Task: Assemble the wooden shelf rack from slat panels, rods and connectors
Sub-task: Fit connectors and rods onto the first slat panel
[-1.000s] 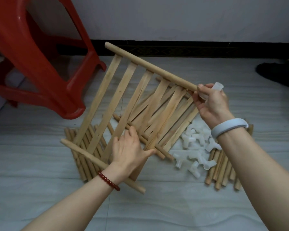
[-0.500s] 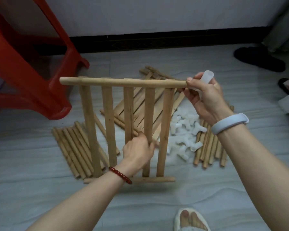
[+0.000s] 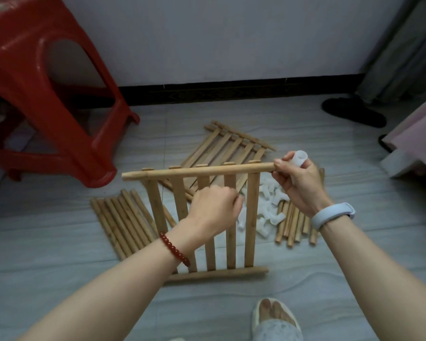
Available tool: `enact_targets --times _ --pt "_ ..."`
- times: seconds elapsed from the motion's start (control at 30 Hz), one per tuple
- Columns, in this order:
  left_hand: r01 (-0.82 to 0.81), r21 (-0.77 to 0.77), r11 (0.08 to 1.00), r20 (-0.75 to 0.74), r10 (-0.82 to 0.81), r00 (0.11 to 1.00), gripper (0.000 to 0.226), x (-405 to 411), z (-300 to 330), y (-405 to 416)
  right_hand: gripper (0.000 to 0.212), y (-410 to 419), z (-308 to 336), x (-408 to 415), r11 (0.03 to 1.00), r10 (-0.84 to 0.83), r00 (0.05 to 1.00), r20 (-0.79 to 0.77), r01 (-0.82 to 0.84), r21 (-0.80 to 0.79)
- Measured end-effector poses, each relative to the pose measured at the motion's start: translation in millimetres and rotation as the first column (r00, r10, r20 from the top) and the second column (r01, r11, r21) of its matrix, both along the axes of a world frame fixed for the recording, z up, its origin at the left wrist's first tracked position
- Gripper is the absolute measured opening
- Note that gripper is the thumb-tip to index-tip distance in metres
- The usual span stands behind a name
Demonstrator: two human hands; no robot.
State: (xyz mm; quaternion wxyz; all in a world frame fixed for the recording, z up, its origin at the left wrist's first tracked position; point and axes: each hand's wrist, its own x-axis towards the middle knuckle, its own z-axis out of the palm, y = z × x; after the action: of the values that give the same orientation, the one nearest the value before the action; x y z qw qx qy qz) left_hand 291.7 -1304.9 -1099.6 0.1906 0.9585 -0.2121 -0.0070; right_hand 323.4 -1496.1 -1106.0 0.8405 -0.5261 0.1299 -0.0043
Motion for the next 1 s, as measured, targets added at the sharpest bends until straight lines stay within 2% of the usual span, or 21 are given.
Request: enact_targets --times 0.03,0.07,0.1,0.13,0.17,0.23,0.27,0.37,0.47,0.53,0.6,0.7,0.77,0.9,1.0 --pt "0.066 -0.064 0.996 0.233 -0.049 0.971 0.029 4 13 -1 0.025 -1 1 0 1.000 0.017 1.000 0.009 -0.017 -0.008" --pt "0.109 -0.077 0.991 0.431 -0.066 0.900 0.023 10 21 -2 0.024 -2 2 0 0.999 0.034 0.999 0.015 -0.034 -0.019" --pt "0.087 -0.039 0.995 0.518 -0.055 0.854 0.025 17 28 -5 0.023 -2 2 1 0.998 0.049 0.999 0.018 -0.048 -0.026" --pt "0.028 0.040 0.999 0.456 -0.043 0.889 0.038 25 33 -7 0.021 -2 2 1 0.998 0.061 0.998 0.023 -0.060 -0.032" --pt "-0.021 0.130 0.991 0.312 -0.021 0.950 0.049 33 34 -8 0.020 -1 2 2 0.997 0.073 0.997 0.025 -0.073 -0.027" --pt "-0.035 0.274 0.961 0.062 0.018 0.998 0.048 43 27 -9 0.018 -1 2 1 0.996 0.089 0.996 0.026 -0.088 -0.016" --pt "-0.016 0.277 0.961 0.030 0.008 1.000 0.041 44 21 -9 0.016 -2 1 1 0.995 0.100 0.995 0.023 -0.099 -0.025" --pt "-0.021 0.236 0.971 0.166 -0.019 0.986 0.030 36 11 -7 0.006 -5 3 -8 0.960 0.195 0.981 -0.013 -0.194 -0.202" --pt "-0.068 0.247 0.967 0.280 -0.003 0.960 0.033 27 6 -6 0.054 -12 13 -9 0.866 0.318 0.941 -0.112 -0.337 -0.369" --pt "-0.088 0.245 0.965 0.283 0.015 0.959 0.032 24 5 -7 0.067 -11 21 -7 0.816 0.329 0.929 -0.168 -0.369 -0.445" --pt "-0.091 0.252 0.963 0.281 0.017 0.959 0.033 19 7 -8 0.064 -4 22 -7 0.796 0.233 0.958 -0.170 -0.288 -0.532" --pt "-0.080 0.267 0.960 0.278 0.002 0.960 0.031 11 10 -13 0.052 4 15 -16 0.818 0.064 0.997 -0.037 -0.074 -0.570" --pt "-0.081 0.276 0.958 0.280 0.000 0.960 0.029 8 10 -15 0.051 4 12 -21 0.804 0.027 0.999 0.028 -0.006 -0.594" --pt "-0.125 0.254 0.959 0.293 0.047 0.955 0.028 4 6 -18 0.048 4 10 -19 0.809 0.010 0.999 0.049 0.021 -0.587" --pt "-0.131 0.244 0.961 0.299 0.054 0.953 0.028 4 6 -15 0.051 6 11 -15 0.796 0.065 0.998 -0.016 -0.061 -0.603"
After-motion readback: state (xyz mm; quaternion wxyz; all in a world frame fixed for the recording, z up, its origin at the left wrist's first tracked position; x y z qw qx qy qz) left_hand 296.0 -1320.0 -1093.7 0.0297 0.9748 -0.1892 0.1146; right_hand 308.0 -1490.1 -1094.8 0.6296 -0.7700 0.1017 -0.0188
